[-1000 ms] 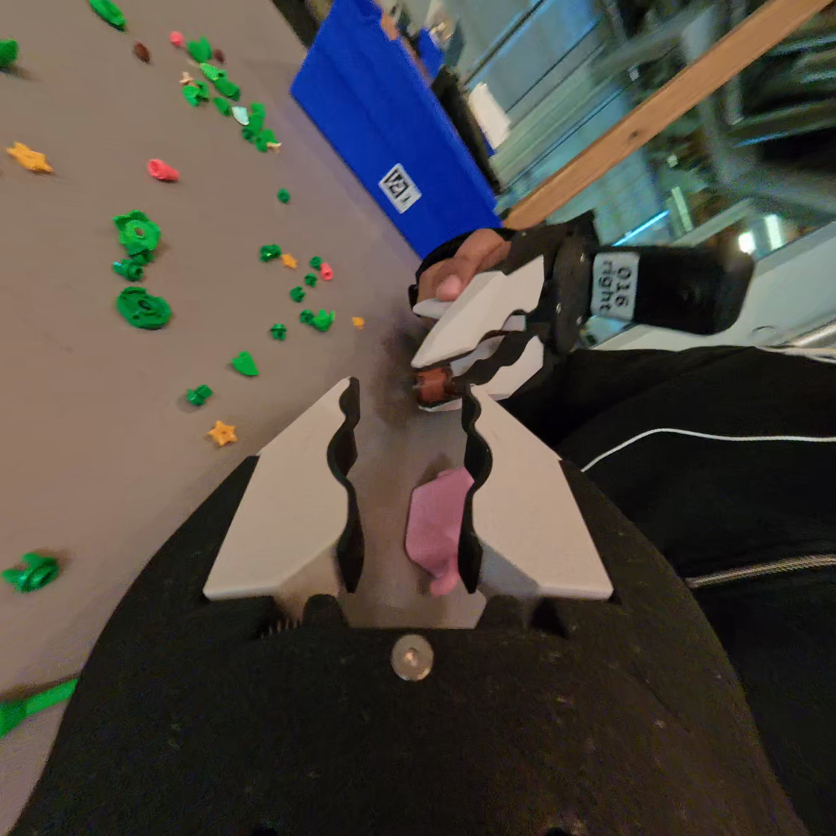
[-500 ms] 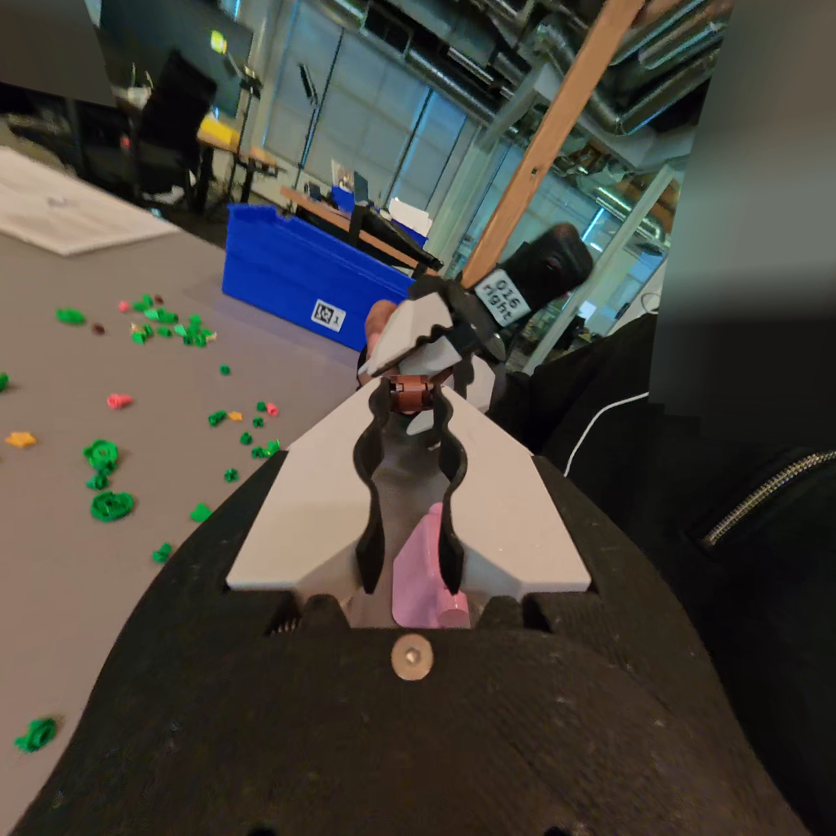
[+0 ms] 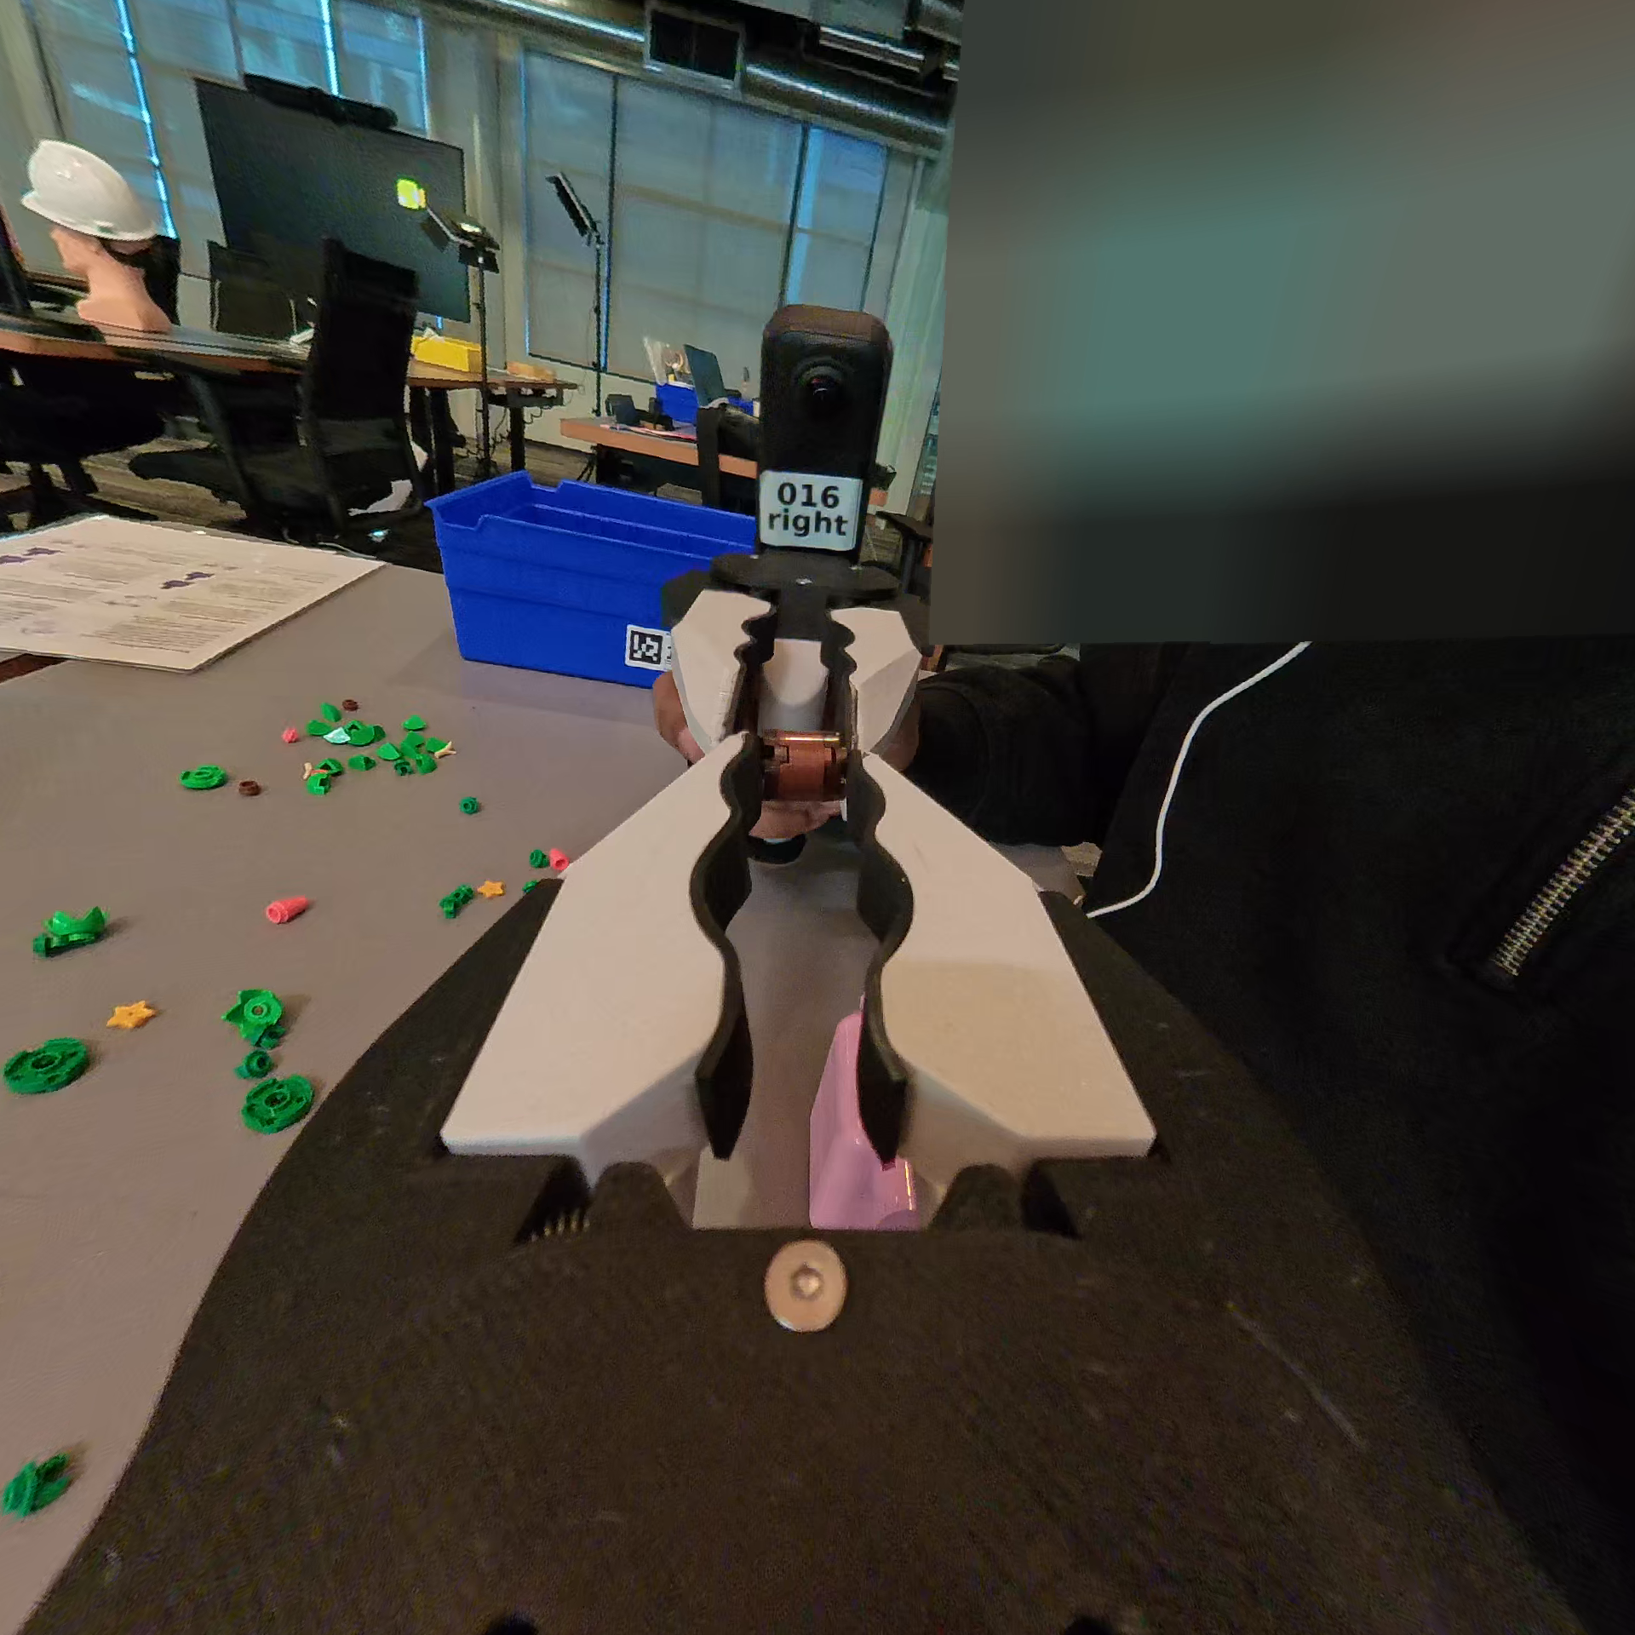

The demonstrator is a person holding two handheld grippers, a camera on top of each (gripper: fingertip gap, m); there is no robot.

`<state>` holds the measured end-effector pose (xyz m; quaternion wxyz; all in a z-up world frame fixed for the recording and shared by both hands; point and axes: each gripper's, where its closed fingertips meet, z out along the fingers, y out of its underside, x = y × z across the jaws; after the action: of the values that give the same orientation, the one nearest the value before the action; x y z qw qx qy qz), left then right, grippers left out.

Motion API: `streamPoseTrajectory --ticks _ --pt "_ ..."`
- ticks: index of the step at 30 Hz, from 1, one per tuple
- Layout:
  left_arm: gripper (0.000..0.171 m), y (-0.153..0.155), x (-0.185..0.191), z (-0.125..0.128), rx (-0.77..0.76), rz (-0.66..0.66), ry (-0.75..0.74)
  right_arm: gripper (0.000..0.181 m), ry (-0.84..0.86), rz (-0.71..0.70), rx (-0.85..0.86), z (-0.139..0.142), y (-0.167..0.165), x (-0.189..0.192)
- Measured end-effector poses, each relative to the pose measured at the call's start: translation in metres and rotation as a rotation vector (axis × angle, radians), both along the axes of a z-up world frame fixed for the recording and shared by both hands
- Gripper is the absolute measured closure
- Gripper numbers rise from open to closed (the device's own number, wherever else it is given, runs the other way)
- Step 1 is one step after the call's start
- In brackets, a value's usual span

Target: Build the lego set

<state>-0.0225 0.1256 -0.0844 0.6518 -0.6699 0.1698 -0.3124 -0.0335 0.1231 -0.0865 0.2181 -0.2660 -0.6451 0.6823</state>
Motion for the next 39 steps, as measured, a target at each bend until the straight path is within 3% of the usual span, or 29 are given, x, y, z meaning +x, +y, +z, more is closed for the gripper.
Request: streamPoseTrajectory --ticks 11,14,27,31,33,39 --pt "0.158 0.004 0.002 0.001 0.008 0.029 0.017 0.165 -0.022 0.049 -0.046 0.001 0.002 0.003" --pt "0.146 0.007 -0.002 -0.004 -0.003 0.069 0.051 0.165 -0.004 0.038 -0.067 0.006 0.003 0.003" --pt "0.158 0.002 0.0 -0.001 0.026 0.054 0.079 0.165 -0.006 0.05 -0.05 0.003 0.003 0.003" --pt "0.158 -0.001 0.005 -0.004 0.003 0.013 0.091 0.143 -0.027 0.101 -0.068 0.002 -0.001 0.007" --pt "0.158 -0.002 0.008 -0.007 -0.012 -0.002 0.105 0.141 -0.047 0.122 -0.08 0.0 -0.003 0.007" --pt "0.157 -0.001 0.011 -0.012 -0.039 -0.004 0.135 0.161 -0.012 0.113 -0.042 0.001 -0.004 0.009"
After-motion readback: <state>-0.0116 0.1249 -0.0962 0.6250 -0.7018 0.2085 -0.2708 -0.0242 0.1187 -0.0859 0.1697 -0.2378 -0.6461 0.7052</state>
